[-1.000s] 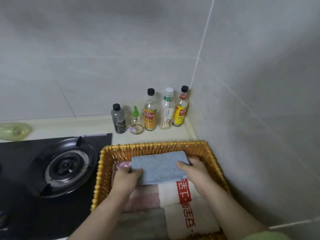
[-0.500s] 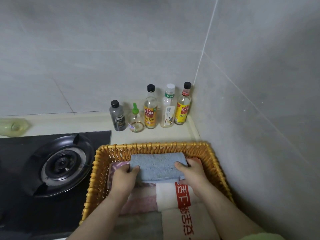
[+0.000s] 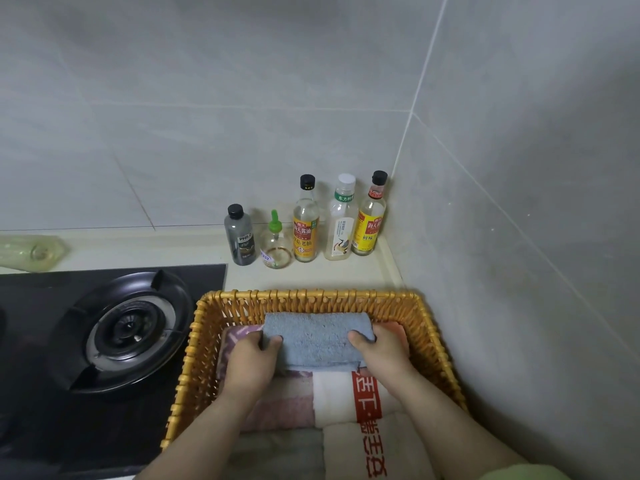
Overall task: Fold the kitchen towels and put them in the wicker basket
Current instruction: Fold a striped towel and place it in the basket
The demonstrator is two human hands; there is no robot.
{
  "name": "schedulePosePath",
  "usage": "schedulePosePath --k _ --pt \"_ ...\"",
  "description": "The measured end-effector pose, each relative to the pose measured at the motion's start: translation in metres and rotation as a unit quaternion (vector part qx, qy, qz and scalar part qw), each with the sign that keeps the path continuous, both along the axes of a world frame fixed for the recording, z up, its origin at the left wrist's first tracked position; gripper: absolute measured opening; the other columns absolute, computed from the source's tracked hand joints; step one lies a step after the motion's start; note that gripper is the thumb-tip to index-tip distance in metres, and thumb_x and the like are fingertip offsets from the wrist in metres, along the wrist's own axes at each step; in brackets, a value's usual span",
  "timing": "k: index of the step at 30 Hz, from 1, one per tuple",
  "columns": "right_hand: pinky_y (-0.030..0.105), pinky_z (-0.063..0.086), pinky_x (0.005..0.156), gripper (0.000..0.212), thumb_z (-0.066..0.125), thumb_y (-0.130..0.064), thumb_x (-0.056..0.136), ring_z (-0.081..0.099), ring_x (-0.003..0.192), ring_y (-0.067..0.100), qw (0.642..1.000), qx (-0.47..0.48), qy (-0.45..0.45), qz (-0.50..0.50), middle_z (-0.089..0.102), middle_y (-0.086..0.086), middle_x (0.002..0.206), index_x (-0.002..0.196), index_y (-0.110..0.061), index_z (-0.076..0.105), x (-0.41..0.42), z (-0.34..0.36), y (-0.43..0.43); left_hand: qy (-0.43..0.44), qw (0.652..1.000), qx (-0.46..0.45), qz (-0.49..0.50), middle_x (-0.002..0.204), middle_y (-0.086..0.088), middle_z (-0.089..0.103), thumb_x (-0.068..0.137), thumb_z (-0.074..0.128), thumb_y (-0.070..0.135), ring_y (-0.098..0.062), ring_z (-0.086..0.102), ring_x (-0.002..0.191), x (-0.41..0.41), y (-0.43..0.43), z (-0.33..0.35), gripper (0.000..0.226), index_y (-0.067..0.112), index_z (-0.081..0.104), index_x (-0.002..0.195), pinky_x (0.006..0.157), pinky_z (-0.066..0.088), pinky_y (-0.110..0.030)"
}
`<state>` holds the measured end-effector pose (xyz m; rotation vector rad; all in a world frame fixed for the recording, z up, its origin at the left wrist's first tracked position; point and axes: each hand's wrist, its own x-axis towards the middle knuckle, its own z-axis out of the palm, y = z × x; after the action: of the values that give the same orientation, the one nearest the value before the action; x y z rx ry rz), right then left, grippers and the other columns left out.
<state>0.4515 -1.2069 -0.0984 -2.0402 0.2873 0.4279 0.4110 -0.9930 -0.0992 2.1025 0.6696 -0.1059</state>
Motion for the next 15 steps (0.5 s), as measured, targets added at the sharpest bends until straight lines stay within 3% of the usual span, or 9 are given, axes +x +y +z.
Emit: schedulePosePath --k 2,3,5,6,8,10,12,15 --pt "0.042 0.057 0.086 0.043 0.049 -0.062 0.088 0.067 0.089 0.012 0.993 -0.097 -0.036 0.051 0.069 -0.006 0.095 0.103 -0.024 0.064 -0.001 0.005 -0.001 -0.057 0.992 0.104 -0.039 0.106 -0.001 0.065 0.096 0.053 0.037 -0.013 0.056 0.095 -0.008 0.004 0.002 0.023 0.018 0.06 0.106 0.089 0.047 -0.031" --pt "0.04 0.052 0.096 0.048 0.043 -0.06 0.092 0.062 0.103 0.013 0.985 -0.145 -0.065 0.066 0.065 -0.004 0.109 0.114 -0.021 0.061 -0.003 0.007 -0.002 -0.096 0.979 0.166 -0.071 0.12 -0.002 0.061 0.097 0.048 0.041 -0.017 0.054 0.109 -0.012 0.007 0.002 0.032 0.019 0.058 0.117 0.1 0.044 -0.034" --pt "0.038 0.034 0.115 0.061 0.033 -0.055 0.098 0.038 0.136 0.018 0.957 -0.233 -0.137 0.104 0.042 0.0 0.145 0.145 -0.017 0.039 -0.01 0.012 -0.004 -0.148 0.938 0.261 -0.176 0.151 -0.001 0.04 0.1 0.038 0.044 -0.025 0.034 0.142 -0.021 0.01 0.005 0.052 0.019 0.041 0.145 0.119 0.025 -0.04" --pt "0.037 0.023 0.12 0.066 0.028 -0.054 0.099 0.024 0.145 0.018 0.939 -0.265 -0.173 0.137 0.026 -0.002 0.156 0.153 -0.017 0.024 -0.015 0.016 -0.006 -0.167 0.907 0.307 -0.236 0.157 0.0 0.025 0.101 0.033 0.047 -0.023 0.021 0.148 -0.024 0.009 0.006 0.057 0.019 0.029 0.151 0.122 0.015 -0.037" --pt "0.029 -0.002 0.121 0.07 0.015 -0.057 0.097 -0.002 0.15 0.011 0.9 -0.309 -0.213 0.222 0.0 -0.008 0.163 0.157 -0.022 0.005 -0.022 0.021 -0.009 -0.165 0.847 0.38 -0.333 0.158 -0.004 0.022 0.101 0.021 0.053 -0.021 0.021 0.146 -0.028 0.005 0.013 0.062 0.016 0.025 0.151 0.122 0.011 -0.034" --pt "0.019 -0.021 0.109 0.083 -0.007 -0.067 0.083 -0.021 0.144 0.003 0.879 -0.315 -0.199 0.297 -0.019 -0.013 0.16 0.155 -0.026 -0.007 -0.024 0.022 -0.01 -0.114 0.83 0.398 -0.373 0.16 -0.007 0.011 0.097 0.006 0.058 -0.025 0.012 0.148 -0.025 0.003 0.016 0.072 0.014 0.015 0.153 0.122 0.003 -0.037" --pt "0.019 -0.021 0.109 0.096 -0.018 -0.068 0.069 -0.027 0.143 0.003 0.866 -0.316 -0.181 0.342 -0.024 -0.011 0.159 0.154 -0.025 -0.011 -0.023 0.018 -0.013 -0.066 0.836 0.374 -0.395 0.155 0.0 -0.023 0.087 -0.006 0.063 -0.022 -0.018 0.147 -0.021 0.012 0.004 0.078 0.018 -0.012 0.152 0.118 -0.018 -0.036" --pt "0.024 -0.016 0.115 0.099 -0.02 -0.07 0.067 -0.029 0.143 0.003 0.849 -0.33 -0.173 0.374 -0.027 -0.011 0.158 0.154 -0.024 -0.013 -0.021 0.005 -0.018 -0.093 0.819 0.403 -0.397 0.155 0.003 -0.02 0.087 -0.007 0.064 -0.024 -0.011 0.148 -0.016 0.022 -0.01 0.078 0.02 -0.01 0.152 0.113 -0.023 -0.028"
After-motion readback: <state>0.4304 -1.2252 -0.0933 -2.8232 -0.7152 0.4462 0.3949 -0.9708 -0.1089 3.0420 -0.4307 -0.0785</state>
